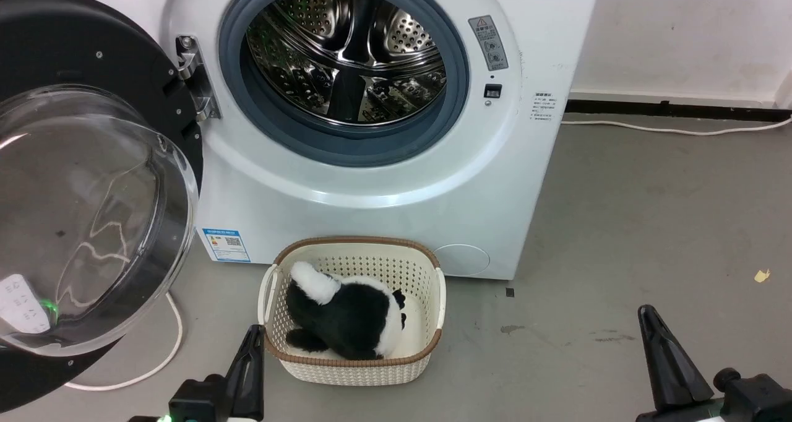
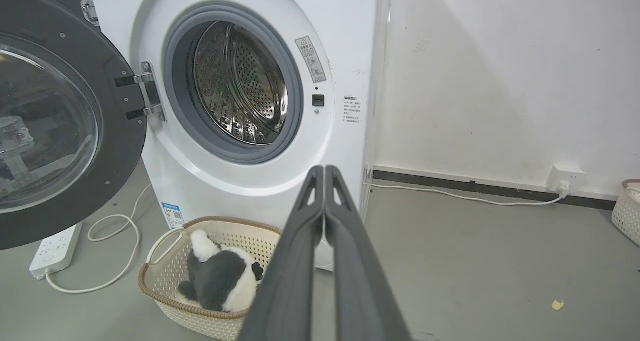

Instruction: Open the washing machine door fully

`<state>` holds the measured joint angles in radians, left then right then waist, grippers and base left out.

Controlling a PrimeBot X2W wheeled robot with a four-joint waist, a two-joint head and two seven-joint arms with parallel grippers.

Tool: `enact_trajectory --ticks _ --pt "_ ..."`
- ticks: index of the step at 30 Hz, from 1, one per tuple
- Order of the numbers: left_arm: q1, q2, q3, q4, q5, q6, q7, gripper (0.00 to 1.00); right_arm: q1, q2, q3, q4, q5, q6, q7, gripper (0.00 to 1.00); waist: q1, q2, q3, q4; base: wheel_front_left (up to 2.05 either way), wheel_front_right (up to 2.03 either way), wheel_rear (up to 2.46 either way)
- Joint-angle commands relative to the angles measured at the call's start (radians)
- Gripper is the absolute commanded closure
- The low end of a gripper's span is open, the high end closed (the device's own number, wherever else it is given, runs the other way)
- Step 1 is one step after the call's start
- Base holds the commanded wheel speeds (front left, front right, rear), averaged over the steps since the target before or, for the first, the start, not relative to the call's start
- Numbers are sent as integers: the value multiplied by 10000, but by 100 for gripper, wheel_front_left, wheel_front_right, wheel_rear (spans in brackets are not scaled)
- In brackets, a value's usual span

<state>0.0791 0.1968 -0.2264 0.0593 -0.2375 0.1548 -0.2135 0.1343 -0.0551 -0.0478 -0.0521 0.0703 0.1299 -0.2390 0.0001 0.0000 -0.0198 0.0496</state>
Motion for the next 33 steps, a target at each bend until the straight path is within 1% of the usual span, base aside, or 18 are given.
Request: enact_trajectory --ticks 1,33 --pt "-71 -71 77 -36 115 -54 46 100 -110 4 24 21 -51 1 53 100 -1 0 2 -5 0 0 0" --pt "-267 -451 672 -188 730 -461 614 100 -445 17 148 157 -228 3 689 100 -1 0 55 -139 0 0 0"
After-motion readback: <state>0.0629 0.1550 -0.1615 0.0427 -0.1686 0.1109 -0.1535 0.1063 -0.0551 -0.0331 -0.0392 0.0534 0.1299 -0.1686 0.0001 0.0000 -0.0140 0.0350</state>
